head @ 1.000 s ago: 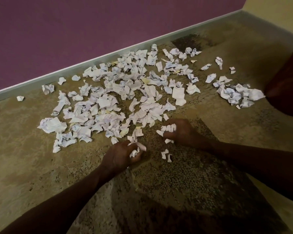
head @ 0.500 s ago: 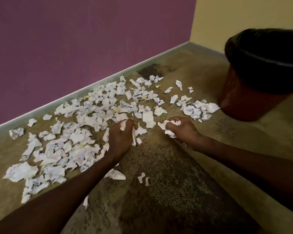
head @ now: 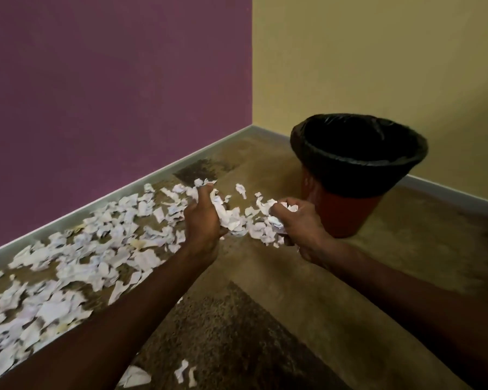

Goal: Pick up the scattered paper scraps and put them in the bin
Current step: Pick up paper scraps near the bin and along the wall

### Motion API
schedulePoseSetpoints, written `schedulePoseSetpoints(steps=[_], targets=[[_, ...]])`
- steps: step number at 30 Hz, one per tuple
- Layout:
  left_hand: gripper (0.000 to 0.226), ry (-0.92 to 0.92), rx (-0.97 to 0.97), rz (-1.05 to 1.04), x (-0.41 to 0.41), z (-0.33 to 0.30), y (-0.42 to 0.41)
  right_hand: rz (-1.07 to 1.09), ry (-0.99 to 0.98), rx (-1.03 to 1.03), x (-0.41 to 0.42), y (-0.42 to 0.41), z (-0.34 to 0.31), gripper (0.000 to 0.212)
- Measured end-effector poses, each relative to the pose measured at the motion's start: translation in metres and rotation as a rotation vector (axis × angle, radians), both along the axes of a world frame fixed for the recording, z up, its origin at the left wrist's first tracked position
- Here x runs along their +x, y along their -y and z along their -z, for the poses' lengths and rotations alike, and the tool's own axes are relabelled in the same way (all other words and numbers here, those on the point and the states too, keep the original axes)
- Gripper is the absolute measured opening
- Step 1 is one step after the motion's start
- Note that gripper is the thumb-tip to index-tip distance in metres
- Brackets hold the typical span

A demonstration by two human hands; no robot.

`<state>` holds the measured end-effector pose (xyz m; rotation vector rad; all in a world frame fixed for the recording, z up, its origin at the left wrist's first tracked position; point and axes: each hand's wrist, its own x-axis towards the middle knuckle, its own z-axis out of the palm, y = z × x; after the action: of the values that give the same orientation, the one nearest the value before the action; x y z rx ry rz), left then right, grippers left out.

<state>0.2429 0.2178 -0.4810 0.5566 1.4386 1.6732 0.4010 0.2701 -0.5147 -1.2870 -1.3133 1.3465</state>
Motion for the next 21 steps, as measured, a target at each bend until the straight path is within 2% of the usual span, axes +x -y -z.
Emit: schedulePoseSetpoints(steps=[3,5,8,13,15,17,19,21], targets=[[0.032,0.024,0.06,0.061,0.025,-0.026,-0.03,0.085,-0.069,0.084,0.016,-0.025,-0.033,0.013],[0.03,0.047,0.105,0.116,0.043,-0.045,-0.052,0.187,-0.122,0.165,0.029,-0.05,-0.058,0.025],[0.032,0.079,0.175,0.174,0.072,-0.074,-0.094,0.342,-0.1,0.254,0.054,-0.091,-0.095,0.036],[0.033,0.136,0.221,0.225,0.123,-0.109,-0.164,0.548,-0.042,0.187,0.091,-0.157,-0.123,0.029],[0.034,0.173,0.173,0.282,0.141,-0.111,-0.19,0.576,-0.04,0.088,0.105,-0.183,-0.122,0.031],[0.04,0.108,0.067,0.374,0.155,-0.103,-0.214,0.482,-0.052,-0.007,0.119,-0.208,-0.112,0.048],[0.058,-0.018,-0.056,0.518,0.166,-0.091,-0.234,0.447,-0.059,-0.1,0.129,-0.222,-0.103,0.066],[0.076,-0.108,-0.149,0.679,0.171,-0.078,-0.248,0.455,-0.069,-0.132,0.141,-0.245,-0.082,0.059]])
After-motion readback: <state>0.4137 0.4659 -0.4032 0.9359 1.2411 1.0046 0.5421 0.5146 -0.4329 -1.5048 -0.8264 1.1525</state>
